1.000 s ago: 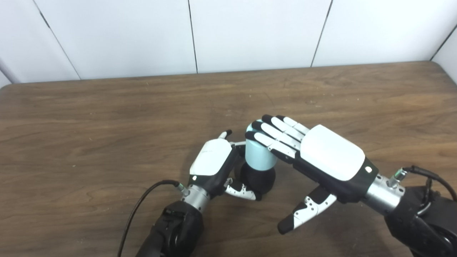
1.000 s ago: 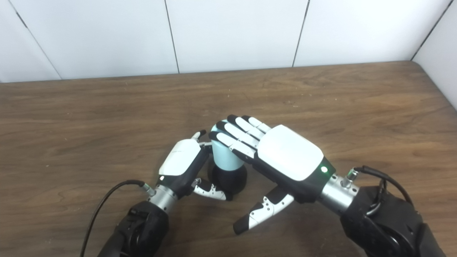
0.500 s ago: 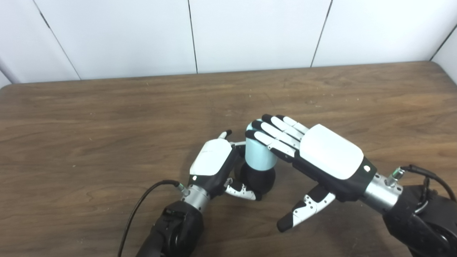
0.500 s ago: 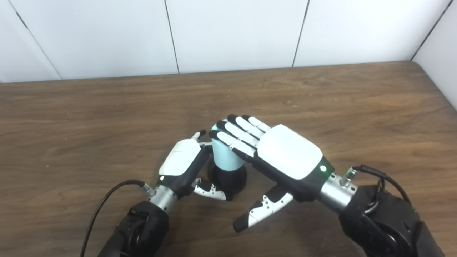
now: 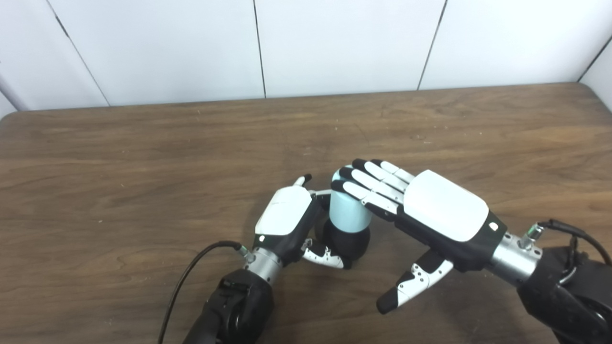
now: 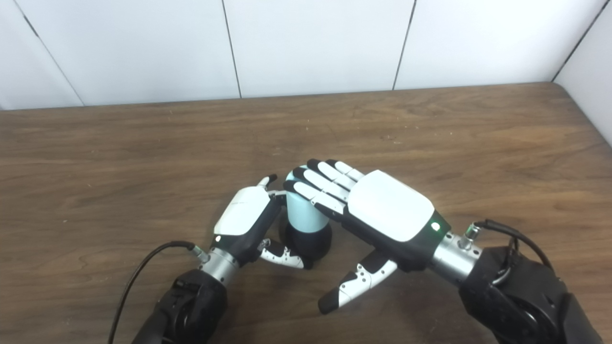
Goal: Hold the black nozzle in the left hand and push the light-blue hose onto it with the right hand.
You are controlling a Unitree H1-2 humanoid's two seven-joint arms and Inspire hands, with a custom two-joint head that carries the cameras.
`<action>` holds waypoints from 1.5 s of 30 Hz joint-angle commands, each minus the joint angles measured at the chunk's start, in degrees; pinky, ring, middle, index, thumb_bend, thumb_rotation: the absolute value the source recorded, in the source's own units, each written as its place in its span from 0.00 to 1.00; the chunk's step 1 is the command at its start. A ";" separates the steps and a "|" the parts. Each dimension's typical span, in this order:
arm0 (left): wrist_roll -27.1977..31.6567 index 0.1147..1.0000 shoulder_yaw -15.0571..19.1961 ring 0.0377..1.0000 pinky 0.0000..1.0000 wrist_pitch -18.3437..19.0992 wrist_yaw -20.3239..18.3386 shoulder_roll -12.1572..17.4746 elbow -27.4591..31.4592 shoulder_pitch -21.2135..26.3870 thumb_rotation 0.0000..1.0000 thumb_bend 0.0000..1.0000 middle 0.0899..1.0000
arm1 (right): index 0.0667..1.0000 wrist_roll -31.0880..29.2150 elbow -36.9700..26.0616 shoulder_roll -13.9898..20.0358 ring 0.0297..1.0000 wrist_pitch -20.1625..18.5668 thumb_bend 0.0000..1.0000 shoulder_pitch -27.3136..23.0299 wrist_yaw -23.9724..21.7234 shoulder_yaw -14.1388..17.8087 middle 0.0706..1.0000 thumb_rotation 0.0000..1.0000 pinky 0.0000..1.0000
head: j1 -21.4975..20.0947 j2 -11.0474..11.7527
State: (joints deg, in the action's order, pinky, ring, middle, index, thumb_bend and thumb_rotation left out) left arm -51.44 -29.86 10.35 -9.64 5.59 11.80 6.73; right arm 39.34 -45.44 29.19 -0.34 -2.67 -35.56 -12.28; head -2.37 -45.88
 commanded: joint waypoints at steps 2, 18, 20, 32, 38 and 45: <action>-1.67 0.44 -0.19 0.66 1.00 1.55 -2.22 0.84 -1.49 -0.58 0.00 0.52 0.41 | 0.97 0.70 0.44 1.16 1.00 -1.07 0.68 1.53 -4.38 -1.19 0.99 1.00 1.00 | -0.03 -0.04; -1.56 0.44 -0.21 0.65 1.00 1.29 -1.87 0.85 -1.92 -0.75 0.00 0.52 0.41 | 0.95 -4.21 -4.96 -0.08 0.99 -7.13 0.64 -6.31 -5.11 4.68 0.98 1.00 1.00 | 0.00 0.05; -1.60 0.44 -0.24 0.65 1.00 1.33 -1.93 0.86 -1.87 -0.78 0.00 0.52 0.41 | 0.95 -4.04 -5.39 -1.09 0.99 -7.16 0.63 -7.33 -4.39 5.69 0.98 1.00 1.00 | 0.06 0.13; -1.51 0.45 -0.15 0.63 1.00 1.43 -2.08 0.98 -1.89 -0.77 0.00 0.52 0.39 | 0.94 -3.39 -4.78 -3.20 0.99 -5.57 0.58 -9.38 -3.06 8.26 0.98 1.00 1.00 | 0.13 0.26; -1.40 0.45 -0.08 0.63 1.00 1.55 -2.08 0.78 -1.75 -0.77 0.00 0.52 0.39 | 0.94 -3.63 -4.48 -2.81 0.99 -5.94 0.57 -9.47 -3.73 8.77 0.97 1.00 1.00 | 0.19 0.28; -3.00 0.67 0.55 0.76 1.00 1.81 -1.30 0.84 -1.88 0.48 0.17 0.81 0.70 | 0.95 -3.17 -4.20 -2.91 0.98 -6.55 0.56 -9.36 -4.58 8.66 0.97 1.00 1.00 | 0.34 0.33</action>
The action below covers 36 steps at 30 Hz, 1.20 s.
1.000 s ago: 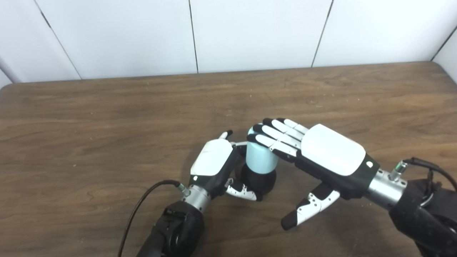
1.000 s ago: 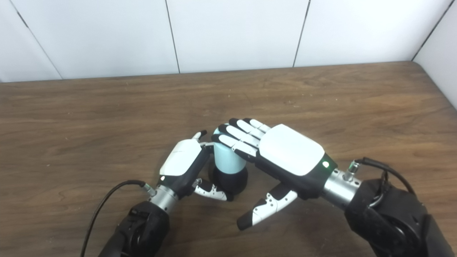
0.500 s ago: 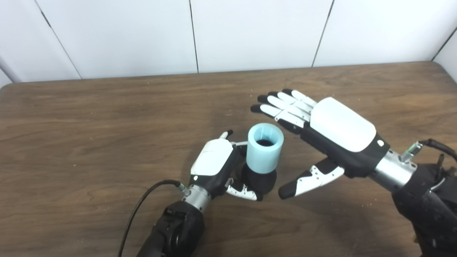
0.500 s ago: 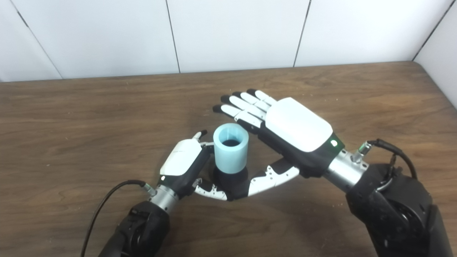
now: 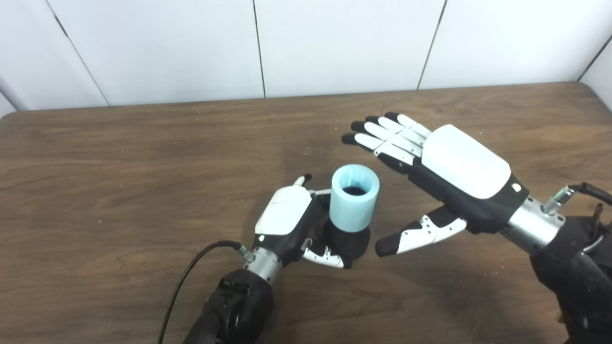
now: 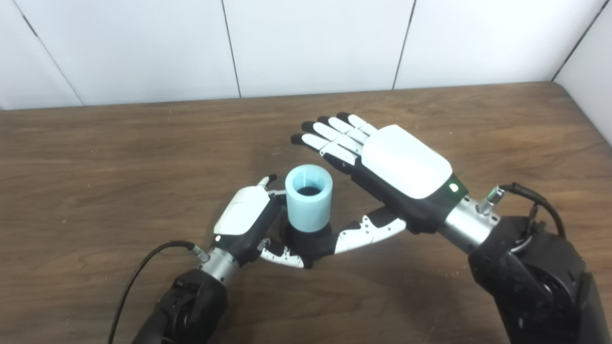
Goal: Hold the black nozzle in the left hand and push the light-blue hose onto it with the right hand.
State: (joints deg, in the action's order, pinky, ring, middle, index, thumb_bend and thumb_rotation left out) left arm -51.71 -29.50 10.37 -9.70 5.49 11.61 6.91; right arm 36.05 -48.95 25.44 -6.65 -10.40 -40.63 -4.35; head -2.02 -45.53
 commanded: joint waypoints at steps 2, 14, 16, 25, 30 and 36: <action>-6.43 0.76 -0.16 0.83 1.00 1.78 0.50 1.33 -1.71 0.75 0.25 0.87 0.82 | 0.96 0.37 -0.75 0.75 0.98 -0.34 0.56 -1.35 0.25 0.60 0.97 1.00 1.00 | 0.02 0.05; -11.62 0.88 1.10 1.00 1.00 1.80 2.41 1.00 -1.11 0.94 0.28 0.89 1.00 | 0.97 0.23 -1.32 1.09 0.98 -1.37 0.56 -1.27 -1.79 0.65 0.97 1.00 1.00 | 0.08 0.04; -11.36 0.88 1.31 1.00 1.00 1.79 2.19 0.94 -0.91 0.92 0.27 0.90 1.00 | 0.98 0.15 -1.25 1.19 0.98 -1.32 0.56 -1.21 -1.79 0.67 0.97 1.00 1.00 | 0.12 0.01; -10.88 0.91 3.01 1.00 1.00 1.25 0.56 2.00 1.76 1.24 0.29 0.91 1.00 | 0.98 -0.43 -0.97 2.06 0.98 -1.76 0.56 -1.01 -1.44 1.07 0.97 1.00 1.00 | 0.09 0.04; -7.19 0.95 6.79 1.00 1.00 2.99 -6.29 3.09 8.33 2.15 0.37 0.96 1.00 | 0.97 -1.47 -0.75 2.95 0.98 -3.04 0.56 -1.67 -1.27 2.37 0.97 1.00 1.00 | 0.27 0.15; 0.05 0.99 11.69 1.00 1.00 7.37 -15.96 4.00 15.44 3.92 0.44 1.00 1.00 | 0.97 -0.94 -0.41 2.78 0.97 -3.69 0.57 -1.89 -0.60 3.18 0.96 1.00 1.00 | 0.28 0.26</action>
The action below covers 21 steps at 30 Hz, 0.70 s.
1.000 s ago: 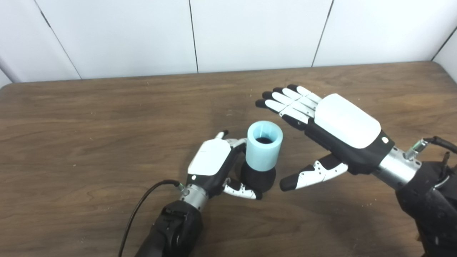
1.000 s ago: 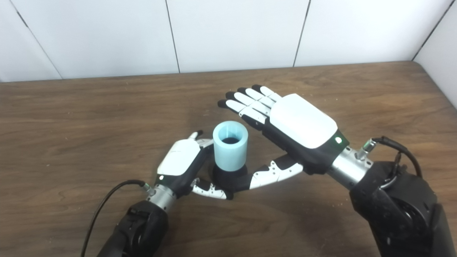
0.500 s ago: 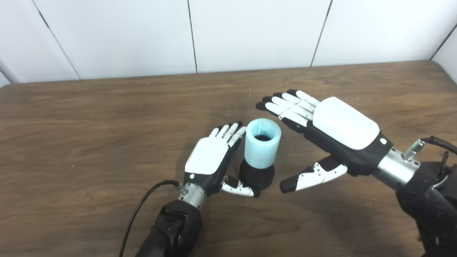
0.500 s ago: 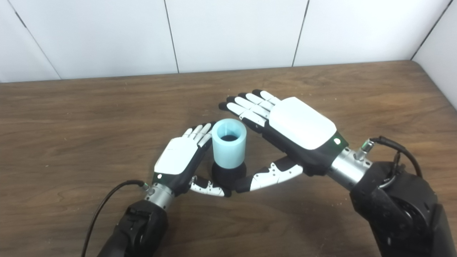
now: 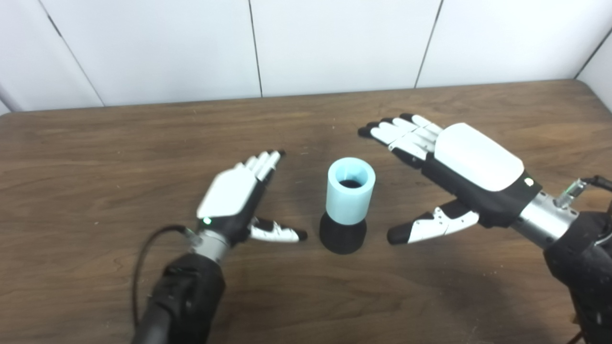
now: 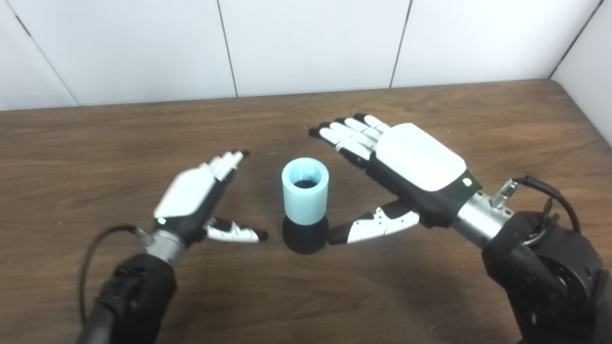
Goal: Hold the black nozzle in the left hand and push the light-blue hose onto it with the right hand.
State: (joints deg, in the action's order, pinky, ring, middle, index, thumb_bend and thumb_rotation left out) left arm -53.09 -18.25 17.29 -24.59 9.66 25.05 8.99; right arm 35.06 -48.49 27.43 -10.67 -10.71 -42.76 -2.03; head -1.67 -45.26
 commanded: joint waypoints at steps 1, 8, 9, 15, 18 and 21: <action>2.84 0.99 1.07 1.00 1.00 1.04 -2.29 0.09 2.66 2.08 0.44 1.00 1.00 | 0.97 0.31 -0.82 0.72 0.97 0.36 0.57 -1.48 1.65 0.85 0.96 1.00 1.00 | -0.05 0.01; 10.74 1.00 4.91 1.00 1.00 3.94 -7.87 2.70 5.57 3.24 0.48 1.00 1.00 | 0.97 1.23 -0.24 0.94 0.97 0.66 0.57 -0.60 2.09 1.04 0.96 1.00 1.00 | -0.39 0.14; 11.63 1.00 5.42 1.00 1.00 4.43 -8.36 3.08 5.99 3.35 0.48 1.00 1.00 | 0.97 1.26 -0.14 1.02 0.97 0.68 0.57 -0.50 2.11 1.11 0.96 1.00 1.00 | -0.43 0.15; 15.77 1.00 9.04 1.00 1.00 5.95 -8.22 6.10 7.13 3.90 0.50 1.00 1.00 | 0.97 0.36 4.47 1.78 0.98 2.64 0.57 0.81 4.53 2.05 0.96 1.00 1.00 | -0.23 0.30; 16.50 1.00 10.50 1.00 1.00 4.27 -5.39 6.81 5.99 3.43 0.52 1.00 1.00 | 0.97 -0.96 9.07 1.67 0.98 3.98 0.57 1.26 7.14 2.81 0.96 1.00 1.00 | -0.36 0.34; 21.34 1.00 14.57 1.00 1.00 2.92 0.82 3.38 3.83 1.25 0.49 0.97 1.00 | 0.97 -5.83 14.05 -3.47 0.98 0.51 0.53 2.21 11.91 5.87 0.96 1.00 0.96 | -0.50 0.31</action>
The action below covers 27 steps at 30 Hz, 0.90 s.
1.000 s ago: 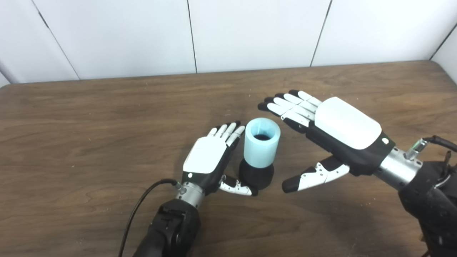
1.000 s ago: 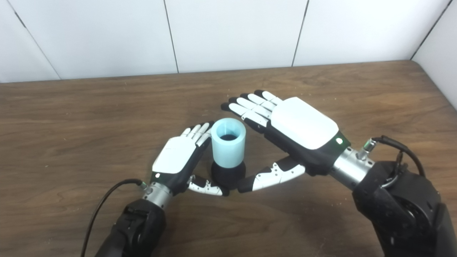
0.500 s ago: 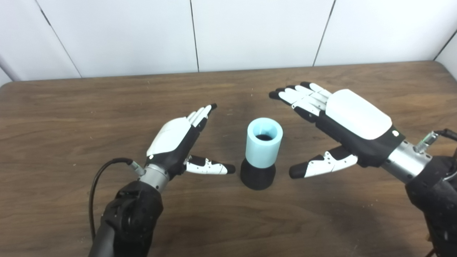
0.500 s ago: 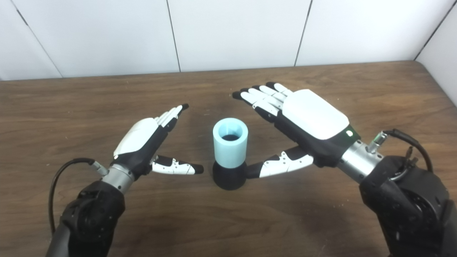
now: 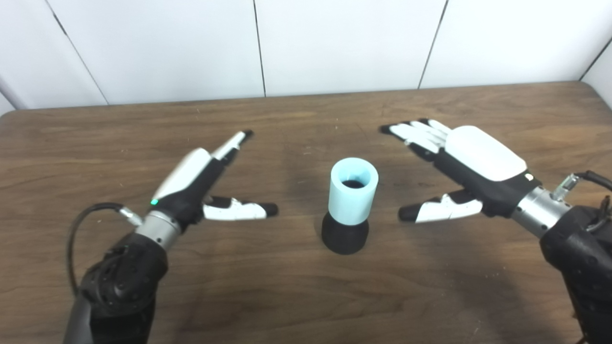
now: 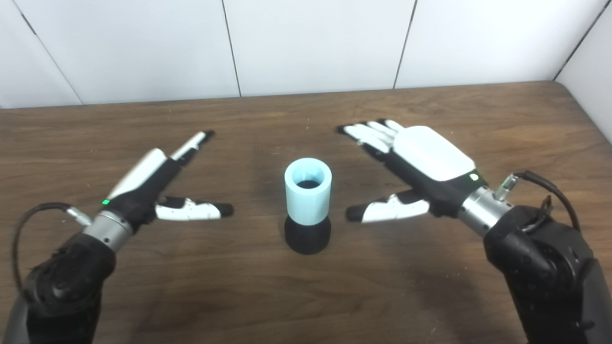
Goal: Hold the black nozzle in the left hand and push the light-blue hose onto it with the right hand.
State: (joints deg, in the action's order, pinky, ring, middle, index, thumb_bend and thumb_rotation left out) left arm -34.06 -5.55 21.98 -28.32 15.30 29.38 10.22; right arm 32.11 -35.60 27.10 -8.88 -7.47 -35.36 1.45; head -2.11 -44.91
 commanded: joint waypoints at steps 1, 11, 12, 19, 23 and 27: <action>4.02 0.99 3.22 1.00 1.00 -2.19 6.64 -3.48 -1.20 -0.72 0.45 0.93 1.00 | 0.97 -4.58 2.64 -4.81 0.98 -2.50 0.50 -0.68 6.21 3.28 0.97 1.00 0.93 | -0.18 -0.05; 19.09 0.95 12.31 0.93 0.85 -7.77 18.81 -11.86 -6.53 -7.01 0.54 0.53 0.93 | 0.92 -19.69 11.68 -22.15 0.93 -1.47 0.59 6.39 21.18 7.51 0.92 1.00 0.88 | -0.08 -0.40; 21.06 0.96 12.50 0.94 0.87 -8.81 18.66 -11.71 -6.74 -7.67 0.57 0.48 0.94 | 0.92 -20.58 12.23 -22.20 0.94 -0.30 0.61 7.16 21.59 7.24 0.92 1.00 0.90 | -0.34 -0.54; 28.60 1.00 12.95 0.99 0.97 -13.84 20.34 -10.93 -9.69 -10.89 0.81 0.38 1.00 | 0.92 -23.22 13.04 -22.81 0.94 2.66 0.63 9.93 24.93 5.23 0.93 1.00 0.90 | -0.35 -0.90; 29.00 1.00 12.55 1.00 1.00 -14.91 21.21 -10.84 -10.81 -12.37 0.88 0.42 1.00 | 0.93 -24.21 14.02 -23.48 0.94 3.91 0.63 11.12 27.12 4.16 0.93 1.00 0.92 | -0.31 -1.24; 29.56 1.00 11.81 1.00 1.00 -14.71 20.99 -10.29 -10.53 -13.22 0.89 0.44 1.00 | 0.94 -25.45 15.42 -23.69 0.95 5.16 0.63 11.95 28.45 3.43 0.93 1.00 0.93 | -0.46 -1.41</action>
State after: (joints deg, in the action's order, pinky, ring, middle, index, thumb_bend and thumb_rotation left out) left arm -5.50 6.73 9.76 -7.51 4.22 17.79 -3.54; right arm 7.64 -19.48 3.43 -7.03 4.88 -8.01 4.89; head -2.55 -46.23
